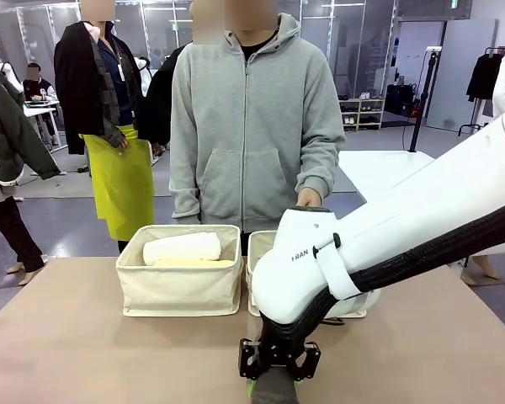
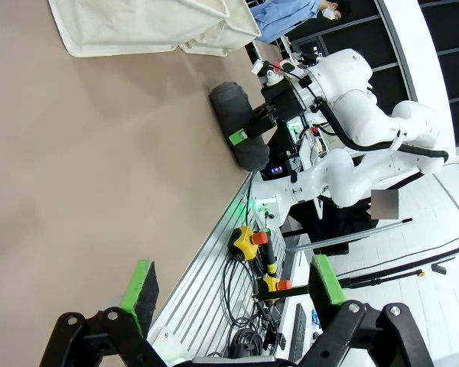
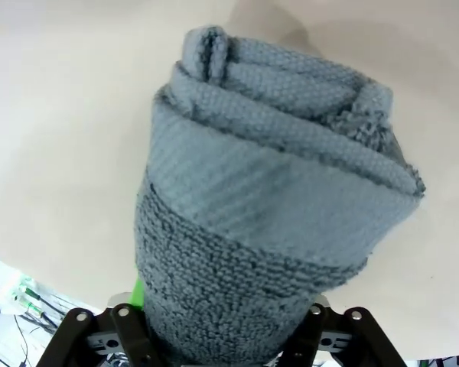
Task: Divide the towels into two baskets.
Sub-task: Pick up one hotel-folded towel from the bottom of the table and place it in the Fabric basket indicated by the person.
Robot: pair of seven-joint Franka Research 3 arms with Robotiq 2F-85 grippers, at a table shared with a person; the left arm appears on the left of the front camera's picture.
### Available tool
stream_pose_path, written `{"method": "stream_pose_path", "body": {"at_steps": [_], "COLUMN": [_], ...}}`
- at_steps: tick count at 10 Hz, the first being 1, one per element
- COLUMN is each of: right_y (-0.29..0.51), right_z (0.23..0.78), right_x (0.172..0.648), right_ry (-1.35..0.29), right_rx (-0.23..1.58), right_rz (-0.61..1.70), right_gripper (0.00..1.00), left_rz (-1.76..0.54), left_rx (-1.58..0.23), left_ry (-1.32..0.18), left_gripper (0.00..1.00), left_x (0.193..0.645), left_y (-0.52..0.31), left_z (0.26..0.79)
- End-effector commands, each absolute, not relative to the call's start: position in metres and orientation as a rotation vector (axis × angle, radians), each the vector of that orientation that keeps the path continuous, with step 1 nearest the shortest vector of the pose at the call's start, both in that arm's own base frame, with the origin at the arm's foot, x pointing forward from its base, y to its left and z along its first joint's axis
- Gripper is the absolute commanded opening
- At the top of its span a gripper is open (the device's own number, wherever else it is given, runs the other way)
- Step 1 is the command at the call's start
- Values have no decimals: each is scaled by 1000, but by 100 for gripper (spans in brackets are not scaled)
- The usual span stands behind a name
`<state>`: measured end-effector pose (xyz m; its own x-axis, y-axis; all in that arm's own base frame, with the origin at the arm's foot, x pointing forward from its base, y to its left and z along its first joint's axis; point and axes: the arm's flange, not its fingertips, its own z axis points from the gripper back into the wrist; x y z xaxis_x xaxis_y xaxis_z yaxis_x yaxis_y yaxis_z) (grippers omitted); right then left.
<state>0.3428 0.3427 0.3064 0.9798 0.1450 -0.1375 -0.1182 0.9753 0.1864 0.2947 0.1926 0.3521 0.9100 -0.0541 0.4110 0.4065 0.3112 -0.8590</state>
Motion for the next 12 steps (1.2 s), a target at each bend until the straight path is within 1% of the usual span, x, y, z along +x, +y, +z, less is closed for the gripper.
{"method": "stream_pose_path", "body": {"at_steps": [1, 2, 5, 6, 7, 8, 9, 10, 11, 12], "right_y": [348, 348, 337, 333, 328, 324, 320, 316, 313, 312], "right_z": [312, 322, 383, 402, 419, 435, 449, 458, 462, 464], "right_x": [342, 341, 341, 343, 346, 346, 345, 344, 347, 342], "right_ry": [122, 110, 33, 48, 11, 10, 43, 77, 68, 59], "right_rx": [160, 161, 193, 210, 154, 75, 9, 14, 32, 10], "right_rz": [104, 111, 192, 293, 405, 537, 760, 973, 1064, 1137], "right_gripper": [47, 41, 41, 41, 41, 41, 41, 41, 41, 41], "left_rz": [-320, -320, -320, -320, -320, -320, -320, -320, -320, -320], "left_rx": [-1216, -1216, -1216, -1216, -1216, -1216, -1216, -1216, -1216, -1216], "left_ry": [-337, -337, -337, -337, -337, -337, -337, -337, -337, -337], "left_gripper": [100, 100, 100, 100, 100, 100, 100, 100, 100, 100], "left_x": [291, 291, 291, 291, 291, 291, 291, 291, 291, 291], "left_y": [194, 194, 194, 194, 194, 194, 194, 194, 194, 194], "left_z": [355, 355, 355, 355, 355, 355, 355, 355, 355, 355]}}
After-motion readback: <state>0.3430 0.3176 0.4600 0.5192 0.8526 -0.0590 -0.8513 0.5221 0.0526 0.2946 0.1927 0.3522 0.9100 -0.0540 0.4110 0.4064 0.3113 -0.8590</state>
